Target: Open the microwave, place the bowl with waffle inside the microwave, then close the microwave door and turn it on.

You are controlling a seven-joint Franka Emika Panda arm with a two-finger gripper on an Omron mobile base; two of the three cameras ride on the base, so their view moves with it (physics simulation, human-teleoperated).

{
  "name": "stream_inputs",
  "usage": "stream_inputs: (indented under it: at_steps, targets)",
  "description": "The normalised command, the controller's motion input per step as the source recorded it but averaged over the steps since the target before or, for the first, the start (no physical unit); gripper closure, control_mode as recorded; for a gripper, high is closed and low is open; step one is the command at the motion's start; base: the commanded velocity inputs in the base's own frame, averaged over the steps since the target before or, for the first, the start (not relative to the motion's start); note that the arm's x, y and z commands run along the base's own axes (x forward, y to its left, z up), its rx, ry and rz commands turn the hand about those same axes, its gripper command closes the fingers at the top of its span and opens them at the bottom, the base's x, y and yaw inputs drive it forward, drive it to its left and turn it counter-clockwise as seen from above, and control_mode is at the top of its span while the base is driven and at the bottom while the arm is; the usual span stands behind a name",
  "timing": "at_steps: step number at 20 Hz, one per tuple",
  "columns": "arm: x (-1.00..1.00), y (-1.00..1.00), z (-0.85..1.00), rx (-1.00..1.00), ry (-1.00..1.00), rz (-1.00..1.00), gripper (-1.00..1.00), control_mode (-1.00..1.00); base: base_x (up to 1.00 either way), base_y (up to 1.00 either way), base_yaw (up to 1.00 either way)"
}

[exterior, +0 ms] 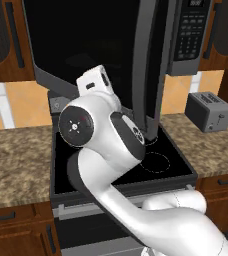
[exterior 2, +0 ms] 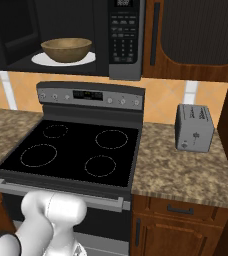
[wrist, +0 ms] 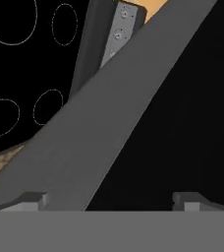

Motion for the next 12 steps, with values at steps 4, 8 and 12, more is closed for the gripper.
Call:
stream_inputs:
  at_steps: [4, 8, 12]
  targets:
    - [0.98, -0.99, 0.00, 0.22, 0.00, 0.01, -1.00, -1.00, 0.00, 0.00, 0.00]
    - [1.00, -0.76, 0.02, 0.21, 0.00, 0.00, -1.00, -1.00, 0.00, 0.00, 0.00]
    - [1.00, -0.46, 0.10, 0.19, 0.00, 0.00, -1.00, -1.00, 0.00, 0.00, 0.00]
